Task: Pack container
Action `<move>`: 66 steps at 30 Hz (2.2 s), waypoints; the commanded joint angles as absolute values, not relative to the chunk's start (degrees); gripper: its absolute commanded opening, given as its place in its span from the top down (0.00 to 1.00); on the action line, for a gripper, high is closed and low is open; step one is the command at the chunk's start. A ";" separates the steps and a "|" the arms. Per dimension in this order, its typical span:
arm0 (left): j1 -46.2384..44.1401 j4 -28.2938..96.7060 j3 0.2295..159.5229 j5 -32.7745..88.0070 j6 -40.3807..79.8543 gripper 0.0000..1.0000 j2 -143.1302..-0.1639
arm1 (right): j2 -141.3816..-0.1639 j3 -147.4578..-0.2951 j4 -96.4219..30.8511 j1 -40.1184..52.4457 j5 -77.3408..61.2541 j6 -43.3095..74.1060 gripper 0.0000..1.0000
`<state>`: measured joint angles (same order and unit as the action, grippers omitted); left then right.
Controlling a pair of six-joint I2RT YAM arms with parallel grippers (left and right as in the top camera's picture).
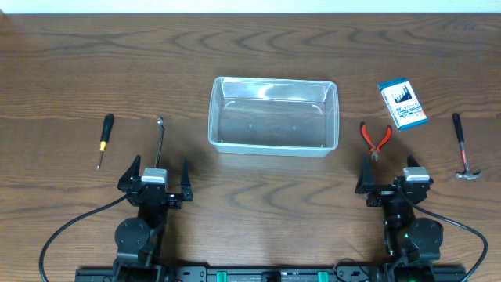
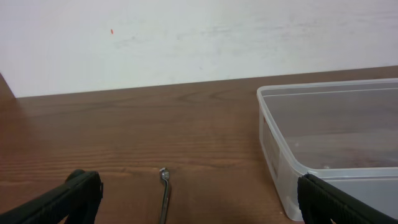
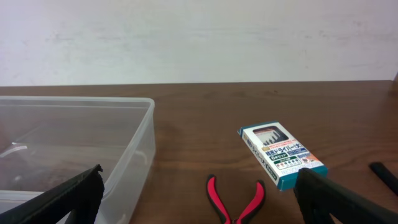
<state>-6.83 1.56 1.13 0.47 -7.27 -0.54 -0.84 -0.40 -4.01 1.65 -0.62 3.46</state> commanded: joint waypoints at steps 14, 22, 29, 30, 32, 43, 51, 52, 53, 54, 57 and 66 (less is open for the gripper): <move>-6.55 1.48 0.23 -0.40 -8.01 0.02 -0.64 | -0.51 -0.32 -4.29 2.07 -0.45 11.75 0.01; -6.55 10.81 10.50 -0.08 3.66 0.02 -4.36 | -1.17 -2.26 -2.02 2.07 -2.81 15.90 0.01; -6.55 25.41 40.84 -2.02 3.05 0.02 -28.64 | -10.90 -12.78 -2.87 1.30 -1.37 5.15 0.01; -6.55 28.05 45.30 -2.02 3.05 0.02 -32.71 | -13.65 -14.72 -2.90 1.10 -1.30 5.04 0.01; -6.55 35.00 55.22 -2.04 3.05 0.02 -41.74 | -21.21 -20.40 -4.64 0.60 -1.32 5.04 0.01; -6.55 71.29 86.04 -1.96 3.16 0.02 -73.21 | -61.45 -70.39 -55.22 0.19 2.00 0.12 0.01; -6.50 69.73 85.93 -6.50 3.07 0.02 -79.26 | -71.46 -78.26 -65.98 0.10 1.26 0.45 0.01; -6.20 69.25 85.93 -7.64 3.05 0.02 -80.31 | -72.29 -78.26 -66.74 -0.23 2.33 2.15 0.01; -5.63 68.84 85.93 -7.55 2.46 0.02 -81.36 | -72.97 -78.26 -67.42 -0.71 3.11 4.49 0.01; -5.04 68.60 85.93 -7.53 2.15 0.02 -82.21 | -73.41 -78.26 -67.88 -1.17 3.22 5.76 0.01; -2.28 67.13 85.93 -4.97 0.21 0.02 -85.49 | -74.50 -78.26 -68.58 -3.03 3.20 7.05 0.01; 5.89 63.05 85.82 4.47 -9.30 0.02 -98.96 | -74.61 -78.26 -68.99 -5.13 3.20 5.04 0.01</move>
<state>4.47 62.92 84.71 0.91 -4.56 -95.59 -74.85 -77.52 -68.75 -4.78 2.61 5.23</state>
